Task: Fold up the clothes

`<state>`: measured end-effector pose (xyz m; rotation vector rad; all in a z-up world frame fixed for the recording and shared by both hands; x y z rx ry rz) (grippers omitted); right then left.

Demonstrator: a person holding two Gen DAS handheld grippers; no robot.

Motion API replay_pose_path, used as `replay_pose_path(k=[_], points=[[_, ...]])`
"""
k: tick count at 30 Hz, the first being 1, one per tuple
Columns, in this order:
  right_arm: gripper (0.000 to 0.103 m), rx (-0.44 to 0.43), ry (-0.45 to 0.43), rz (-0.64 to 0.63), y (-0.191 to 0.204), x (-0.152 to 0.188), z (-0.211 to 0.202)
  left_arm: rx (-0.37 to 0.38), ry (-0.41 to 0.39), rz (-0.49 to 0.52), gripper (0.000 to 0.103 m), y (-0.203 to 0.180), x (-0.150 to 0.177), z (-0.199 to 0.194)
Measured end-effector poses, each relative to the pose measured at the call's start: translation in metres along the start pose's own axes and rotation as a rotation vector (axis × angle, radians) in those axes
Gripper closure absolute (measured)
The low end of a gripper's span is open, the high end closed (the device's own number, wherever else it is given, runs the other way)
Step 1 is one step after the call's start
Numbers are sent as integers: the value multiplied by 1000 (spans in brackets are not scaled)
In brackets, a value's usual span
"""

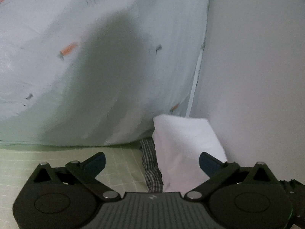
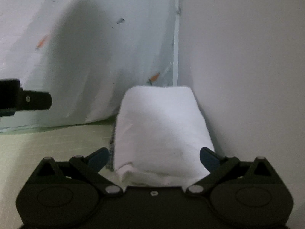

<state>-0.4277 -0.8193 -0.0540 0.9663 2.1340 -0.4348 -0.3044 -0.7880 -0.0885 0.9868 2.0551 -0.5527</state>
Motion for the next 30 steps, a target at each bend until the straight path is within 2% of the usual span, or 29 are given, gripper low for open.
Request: replay_pose_path(k=[3, 10, 15, 30], points=[[0, 12, 5, 30, 6, 14, -23, -16, -25, 39, 0, 0, 14, -32], [0, 26, 83, 91, 6, 63, -65, 17, 113, 47, 0, 4, 57, -45], [0, 28, 135, 124, -3, 87, -74, 9, 160, 100, 0, 1, 79, -44], [0, 60, 145, 155, -4, 96, -81, 51, 192, 140, 0, -2, 82, -40]])
Point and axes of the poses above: each gripper's, at about its wrist camera, not at the fingertips, and z roughly the way its jaws point, y to its left, x to its underside, the point moved 9 cm from there along z, roughly the way its jaws point, and after that the axes turned 15 degrees about y, right-handed, at the moved point
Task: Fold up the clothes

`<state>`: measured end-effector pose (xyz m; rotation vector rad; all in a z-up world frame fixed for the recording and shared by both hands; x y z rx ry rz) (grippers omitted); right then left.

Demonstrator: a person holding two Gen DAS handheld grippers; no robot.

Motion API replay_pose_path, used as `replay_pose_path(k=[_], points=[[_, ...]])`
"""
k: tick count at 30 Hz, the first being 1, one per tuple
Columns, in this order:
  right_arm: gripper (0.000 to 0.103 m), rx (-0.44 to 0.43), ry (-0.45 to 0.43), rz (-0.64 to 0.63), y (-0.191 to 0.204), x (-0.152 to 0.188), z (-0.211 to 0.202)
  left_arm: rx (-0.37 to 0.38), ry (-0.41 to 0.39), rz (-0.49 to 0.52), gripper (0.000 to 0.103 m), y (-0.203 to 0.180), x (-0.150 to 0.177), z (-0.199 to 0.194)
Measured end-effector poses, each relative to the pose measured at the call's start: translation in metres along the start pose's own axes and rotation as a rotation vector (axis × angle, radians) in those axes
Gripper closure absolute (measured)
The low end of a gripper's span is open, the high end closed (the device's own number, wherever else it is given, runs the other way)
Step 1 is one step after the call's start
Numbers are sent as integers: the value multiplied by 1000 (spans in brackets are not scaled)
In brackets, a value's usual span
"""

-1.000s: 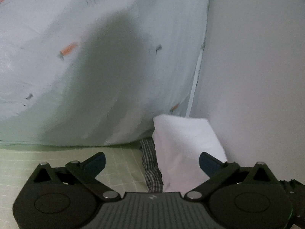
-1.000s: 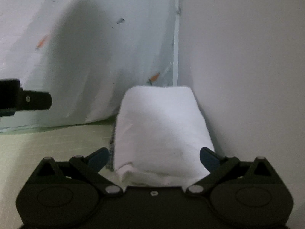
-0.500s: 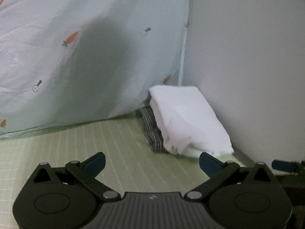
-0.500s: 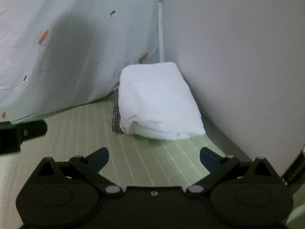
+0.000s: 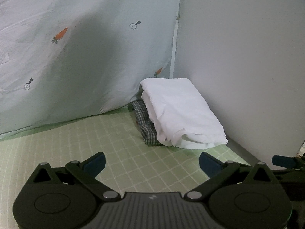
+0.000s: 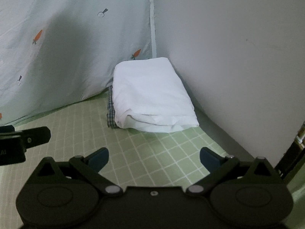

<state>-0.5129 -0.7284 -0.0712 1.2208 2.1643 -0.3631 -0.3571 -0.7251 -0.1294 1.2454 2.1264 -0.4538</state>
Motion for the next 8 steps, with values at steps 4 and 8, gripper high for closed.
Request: replay_pose_path(k=[4, 8], points=[[0, 7, -2, 3, 1, 0, -2, 6, 2, 12, 0, -1, 0, 0], [0, 15, -2, 8, 2, 2, -4, 15, 0, 21, 0, -1, 2, -3]])
Point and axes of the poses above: each gripper's, at about its wrist camera, not at the fingertips, and z roughly the way its jaws point, y to its left, x to its underside, the point moved 9 cm from there along z, roughly the way its jaws point, and after that the axes turned 15 degrees about y, right-handed, at the moved point
